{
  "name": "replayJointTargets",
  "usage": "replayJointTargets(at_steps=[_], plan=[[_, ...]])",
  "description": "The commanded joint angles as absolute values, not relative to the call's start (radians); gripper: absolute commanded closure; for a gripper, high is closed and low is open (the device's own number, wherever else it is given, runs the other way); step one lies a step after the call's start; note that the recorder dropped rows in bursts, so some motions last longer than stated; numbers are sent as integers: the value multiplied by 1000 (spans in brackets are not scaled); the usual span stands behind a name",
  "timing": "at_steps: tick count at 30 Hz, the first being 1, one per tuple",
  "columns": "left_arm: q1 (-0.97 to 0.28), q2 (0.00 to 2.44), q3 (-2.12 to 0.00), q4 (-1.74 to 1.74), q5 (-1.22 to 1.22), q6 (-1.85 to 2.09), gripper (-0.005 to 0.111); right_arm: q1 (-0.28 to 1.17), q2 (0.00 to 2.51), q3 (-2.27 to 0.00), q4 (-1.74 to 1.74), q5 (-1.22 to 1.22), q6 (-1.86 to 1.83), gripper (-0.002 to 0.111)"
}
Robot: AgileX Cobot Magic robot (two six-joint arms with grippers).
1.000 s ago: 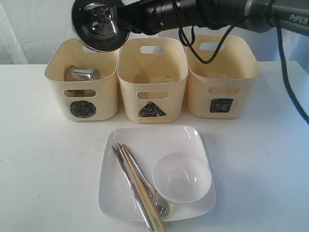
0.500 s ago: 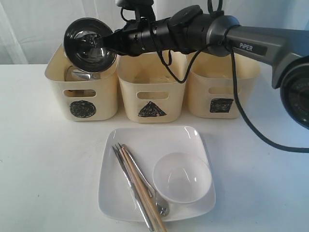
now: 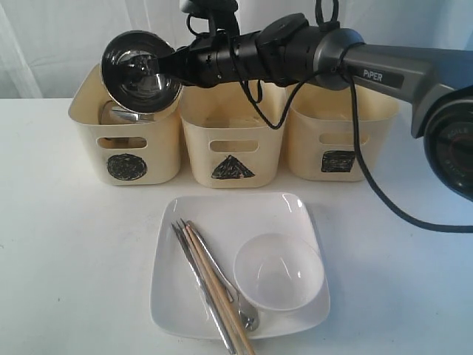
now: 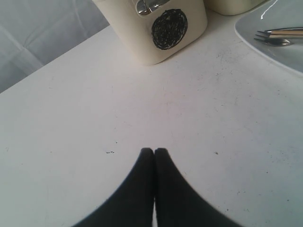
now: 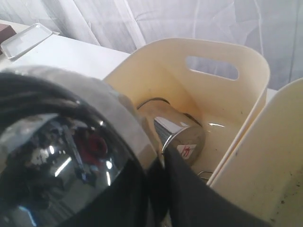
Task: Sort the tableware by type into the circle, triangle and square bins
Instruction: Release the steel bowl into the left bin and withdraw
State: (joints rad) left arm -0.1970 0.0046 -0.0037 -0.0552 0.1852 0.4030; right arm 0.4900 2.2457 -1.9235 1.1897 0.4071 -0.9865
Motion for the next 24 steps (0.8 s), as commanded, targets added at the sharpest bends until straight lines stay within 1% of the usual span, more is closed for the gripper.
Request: replayJointTargets(at_steps=[1,7,10,11,13,15,19,21,23,24], plan=[[-201,0,0,-58,183,401,107,492,2246,-1935,1200,400,-983,89],[-201,0,0,-58,183,401,107,492,2254,-1935,1200,397,-959,90],[-201,0,0,-58,183,401,107,490,2231,-1935,1193,502,-957,90],[-201,0,0,-58,183,401,107,488,2214,-1935,1178,551,-957,91],[-201,0,0,-58,183,401,107,482,2182,-1933,1116,630,-957,98],[-201,0,0,-58,183,401,107,478,2149,-1933,1019,680,-902,108],[-201,0,0,-58,183,401,107,463,2069,-1933,696,756,-637,108],[-201,0,0,-58,183,401,107,452,2026,-1930,492,869,-492,108],[-201,0,0,-58,183,401,107,447,1978,-1904,420,1003,-459,108],[-201,0,0,-58,183,401,107,447,1961,-1888,415,1018,-459,108]])
